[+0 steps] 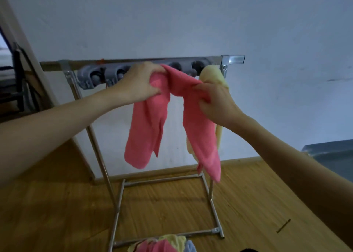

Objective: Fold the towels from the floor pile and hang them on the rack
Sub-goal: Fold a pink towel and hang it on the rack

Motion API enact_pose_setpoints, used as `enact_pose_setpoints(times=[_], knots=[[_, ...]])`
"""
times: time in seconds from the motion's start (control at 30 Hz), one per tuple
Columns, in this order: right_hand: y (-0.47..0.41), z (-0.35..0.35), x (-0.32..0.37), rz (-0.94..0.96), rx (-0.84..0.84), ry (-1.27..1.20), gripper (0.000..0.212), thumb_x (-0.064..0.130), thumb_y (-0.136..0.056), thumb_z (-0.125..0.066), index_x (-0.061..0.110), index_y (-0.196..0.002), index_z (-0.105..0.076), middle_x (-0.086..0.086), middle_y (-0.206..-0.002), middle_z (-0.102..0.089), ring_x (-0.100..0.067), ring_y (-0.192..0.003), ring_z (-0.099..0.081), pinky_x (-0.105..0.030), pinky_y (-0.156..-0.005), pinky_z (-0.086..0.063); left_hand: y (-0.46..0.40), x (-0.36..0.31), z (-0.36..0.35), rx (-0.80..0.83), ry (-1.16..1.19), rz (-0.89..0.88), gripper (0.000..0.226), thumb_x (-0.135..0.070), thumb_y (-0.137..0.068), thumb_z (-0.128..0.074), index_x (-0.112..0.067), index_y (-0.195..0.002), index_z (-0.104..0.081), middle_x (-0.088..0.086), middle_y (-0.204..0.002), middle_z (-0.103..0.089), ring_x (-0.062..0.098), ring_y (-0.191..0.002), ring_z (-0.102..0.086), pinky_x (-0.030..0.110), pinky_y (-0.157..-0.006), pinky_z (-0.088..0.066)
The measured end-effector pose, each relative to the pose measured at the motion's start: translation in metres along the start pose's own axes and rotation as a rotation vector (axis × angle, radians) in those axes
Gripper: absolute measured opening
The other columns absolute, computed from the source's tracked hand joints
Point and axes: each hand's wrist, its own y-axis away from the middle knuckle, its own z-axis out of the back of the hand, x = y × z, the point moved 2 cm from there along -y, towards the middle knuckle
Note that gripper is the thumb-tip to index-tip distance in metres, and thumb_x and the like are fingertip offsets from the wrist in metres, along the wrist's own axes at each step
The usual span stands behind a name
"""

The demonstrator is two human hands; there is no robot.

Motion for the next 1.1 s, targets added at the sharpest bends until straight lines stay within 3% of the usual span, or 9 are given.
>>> enact_pose_setpoints(times=[0.17, 0.27, 0.43, 0.57, 0.7, 0.87, 0.97, 1.03, 1.1], knots=[[-0.023, 0.006, 0.003, -0.211, -0.158, 0.076, 0.039, 0.011, -0.077, -0.042, 0.018, -0.107, -0.065, -0.007, -0.115, -0.055, -0.028, -0.105, -0.055, -0.04, -0.089, -0.047, -0.03, -0.006, 0.002, -0.156, -0.167, -0.077, 0.047, -0.002, -0.074, -0.059, -0.015, -0.119, -0.063, 0.011, -0.112, -0.06, 0.032, -0.103, -0.057, 0.035, -0.084, -0.042], [-0.032, 0.004, 0.001, -0.306, -0.145, 0.102, 0.037, 0.012, -0.08, -0.043, 0.015, -0.114, -0.057, -0.007, -0.121, -0.048, -0.032, -0.101, -0.056, -0.044, -0.088, -0.048, -0.039, -0.01, -0.005, -0.166, -0.237, -0.084, 0.048, 0.0, -0.076, -0.059, -0.013, -0.123, -0.06, 0.012, -0.112, -0.058, 0.033, -0.104, -0.055, 0.041, -0.084, -0.044], [-0.035, -0.013, -0.003, -0.377, -0.168, 0.075, 0.041, 0.007, -0.082, -0.046, 0.009, -0.122, -0.046, -0.009, -0.128, -0.04, -0.03, -0.096, -0.055, -0.031, -0.071, -0.038, -0.046, -0.018, -0.026, -0.22, -0.272, -0.084, 0.047, 0.008, -0.078, -0.054, -0.008, -0.122, -0.058, 0.014, -0.108, -0.057, 0.035, -0.1, -0.053, 0.043, -0.081, -0.044], [-0.033, -0.034, -0.011, -0.34, -0.241, -0.033, 0.044, 0.005, -0.077, -0.047, 0.009, -0.121, -0.044, -0.011, -0.128, -0.039, -0.034, -0.093, -0.054, -0.042, -0.079, -0.048, -0.049, -0.025, -0.045, -0.267, -0.291, -0.072, 0.043, 0.009, -0.081, -0.05, -0.007, -0.121, -0.056, 0.013, -0.109, -0.056, 0.032, -0.098, -0.05, 0.042, -0.075, -0.045], [-0.026, -0.046, -0.024, -0.309, -0.264, -0.028, 0.042, 0.004, -0.079, -0.047, 0.015, -0.12, -0.047, -0.012, -0.13, -0.04, -0.022, -0.083, -0.041, -0.026, -0.069, -0.027, -0.053, -0.024, -0.061, -0.288, -0.28, -0.076, 0.047, 0.011, -0.08, -0.046, -0.005, -0.124, -0.054, 0.013, -0.114, -0.056, 0.032, -0.1, -0.049, 0.046, -0.073, -0.049], [-0.014, -0.06, -0.041, -0.232, -0.279, 0.029, 0.057, -0.001, -0.082, -0.047, 0.011, -0.138, -0.041, -0.008, -0.142, -0.036, -0.014, -0.105, -0.032, -0.009, -0.075, -0.015, -0.043, -0.009, -0.09, -0.306, -0.254, -0.14, 0.052, 0.013, -0.079, -0.048, -0.006, -0.127, -0.054, 0.012, -0.114, -0.058, 0.032, -0.101, -0.052, 0.045, -0.077, -0.052], [-0.004, -0.07, -0.05, -0.22, -0.279, 0.022, 0.053, 0.002, -0.086, -0.046, 0.011, -0.138, -0.044, -0.006, -0.143, -0.037, -0.011, -0.105, -0.031, -0.016, -0.08, -0.028, -0.029, -0.003, -0.109, -0.311, -0.227, -0.157, 0.055, 0.011, -0.078, -0.045, -0.006, -0.129, -0.054, 0.012, -0.116, -0.059, 0.031, -0.103, -0.052, 0.041, -0.081, -0.052], [0.001, -0.078, -0.055, -0.188, -0.257, -0.019, 0.05, 0.005, -0.088, -0.047, 0.012, -0.138, -0.043, -0.004, -0.144, -0.036, -0.016, -0.104, -0.045, -0.032, -0.079, -0.047, -0.019, 0.001, -0.122, -0.305, -0.188, -0.162, 0.056, 0.01, -0.081, -0.045, -0.007, -0.134, -0.05, 0.012, -0.121, -0.058, 0.031, -0.11, -0.052, 0.039, -0.088, -0.051], [0.005, -0.086, -0.06, -0.161, -0.241, -0.033, 0.05, 0.009, -0.09, -0.048, 0.014, -0.139, -0.04, -0.002, -0.144, -0.035, -0.025, -0.092, -0.058, -0.043, -0.074, -0.053, -0.009, 0.005, -0.133, -0.288, -0.139, -0.153, 0.057, 0.011, -0.084, -0.049, -0.008, -0.137, -0.048, 0.012, -0.116, -0.059, 0.029, -0.102, -0.053, 0.038, -0.085, -0.051]])
